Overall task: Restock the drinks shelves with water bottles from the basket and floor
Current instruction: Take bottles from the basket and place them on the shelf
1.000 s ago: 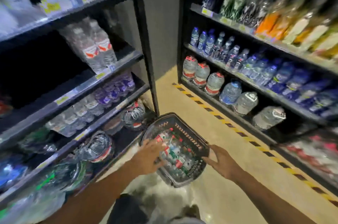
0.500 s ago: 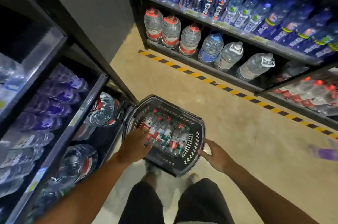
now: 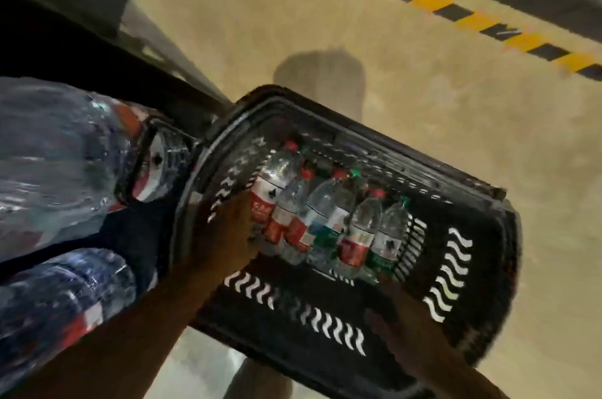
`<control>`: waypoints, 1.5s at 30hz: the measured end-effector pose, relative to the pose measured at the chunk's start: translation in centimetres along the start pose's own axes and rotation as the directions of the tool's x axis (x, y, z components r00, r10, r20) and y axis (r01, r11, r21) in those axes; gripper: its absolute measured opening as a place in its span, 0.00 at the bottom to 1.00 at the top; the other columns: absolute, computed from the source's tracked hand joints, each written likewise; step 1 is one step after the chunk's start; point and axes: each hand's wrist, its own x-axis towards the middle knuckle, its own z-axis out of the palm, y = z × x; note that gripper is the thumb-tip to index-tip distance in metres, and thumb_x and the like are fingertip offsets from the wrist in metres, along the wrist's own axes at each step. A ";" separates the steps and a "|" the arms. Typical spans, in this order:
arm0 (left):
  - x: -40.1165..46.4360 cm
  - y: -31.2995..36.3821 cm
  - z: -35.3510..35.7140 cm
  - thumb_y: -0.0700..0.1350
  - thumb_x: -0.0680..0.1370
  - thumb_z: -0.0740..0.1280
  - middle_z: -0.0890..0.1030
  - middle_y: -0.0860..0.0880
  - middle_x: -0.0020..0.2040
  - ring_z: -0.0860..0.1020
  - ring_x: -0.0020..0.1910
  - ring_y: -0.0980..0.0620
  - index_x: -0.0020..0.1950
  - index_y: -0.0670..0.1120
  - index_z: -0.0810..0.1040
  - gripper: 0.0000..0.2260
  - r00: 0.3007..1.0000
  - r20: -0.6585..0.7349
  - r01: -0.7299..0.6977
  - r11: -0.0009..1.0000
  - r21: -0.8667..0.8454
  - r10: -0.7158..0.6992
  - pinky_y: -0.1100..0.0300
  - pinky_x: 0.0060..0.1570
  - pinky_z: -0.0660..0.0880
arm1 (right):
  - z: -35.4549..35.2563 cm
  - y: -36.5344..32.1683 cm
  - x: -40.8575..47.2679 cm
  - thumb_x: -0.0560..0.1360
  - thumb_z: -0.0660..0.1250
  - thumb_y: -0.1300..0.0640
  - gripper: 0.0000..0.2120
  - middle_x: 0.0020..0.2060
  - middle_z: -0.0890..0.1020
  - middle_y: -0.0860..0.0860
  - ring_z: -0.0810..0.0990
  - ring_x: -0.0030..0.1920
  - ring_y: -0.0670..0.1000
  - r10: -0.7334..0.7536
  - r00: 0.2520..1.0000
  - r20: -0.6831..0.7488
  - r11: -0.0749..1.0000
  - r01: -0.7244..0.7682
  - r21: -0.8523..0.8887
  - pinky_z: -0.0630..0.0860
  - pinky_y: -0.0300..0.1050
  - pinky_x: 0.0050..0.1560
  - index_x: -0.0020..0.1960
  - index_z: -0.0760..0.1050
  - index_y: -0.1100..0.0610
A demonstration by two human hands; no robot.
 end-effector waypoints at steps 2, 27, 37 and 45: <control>3.1 -0.4 2.3 0.47 0.77 0.73 0.70 0.43 0.76 0.68 0.75 0.45 0.79 0.43 0.63 0.34 0.998 -0.026 0.048 0.996 -0.079 -0.051 0.48 0.74 0.66 | 1.5 1.1 3.1 0.81 0.66 0.50 0.28 0.72 0.72 0.44 0.73 0.71 0.47 -0.043 0.999 0.029 0.999 0.043 0.010 0.65 0.34 0.67 0.78 0.59 0.44; 0.9 -1.3 2.6 0.47 0.76 0.73 0.76 0.55 0.68 0.76 0.66 0.55 0.77 0.54 0.65 0.32 0.986 -0.027 0.123 0.832 -0.540 -0.163 0.46 0.63 0.77 | 8.8 -13.4 14.5 0.70 0.77 0.42 0.40 0.65 0.72 0.54 0.74 0.64 0.55 0.404 0.827 -0.392 0.819 -0.135 0.557 0.78 0.57 0.61 0.72 0.63 0.57; -1.9 -0.9 2.5 0.37 0.74 0.75 0.83 0.58 0.48 0.83 0.45 0.61 0.67 0.62 0.70 0.29 0.982 0.013 0.153 0.744 -0.650 -0.190 0.63 0.39 0.83 | 2.6 -8.9 9.9 0.64 0.82 0.65 0.25 0.50 0.87 0.45 0.87 0.49 0.44 0.051 0.998 0.048 0.648 -0.069 0.758 0.84 0.40 0.45 0.56 0.79 0.47; -12.8 2.8 -5.5 0.40 0.69 0.79 0.86 0.55 0.52 0.85 0.50 0.59 0.61 0.59 0.75 0.26 0.979 -0.037 0.083 0.558 -0.826 -0.200 0.62 0.46 0.82 | -6.7 -14.4 -4.7 0.71 0.73 0.71 0.26 0.58 0.85 0.57 0.84 0.59 0.58 -0.173 0.946 0.274 0.588 -0.124 0.799 0.82 0.53 0.59 0.68 0.74 0.59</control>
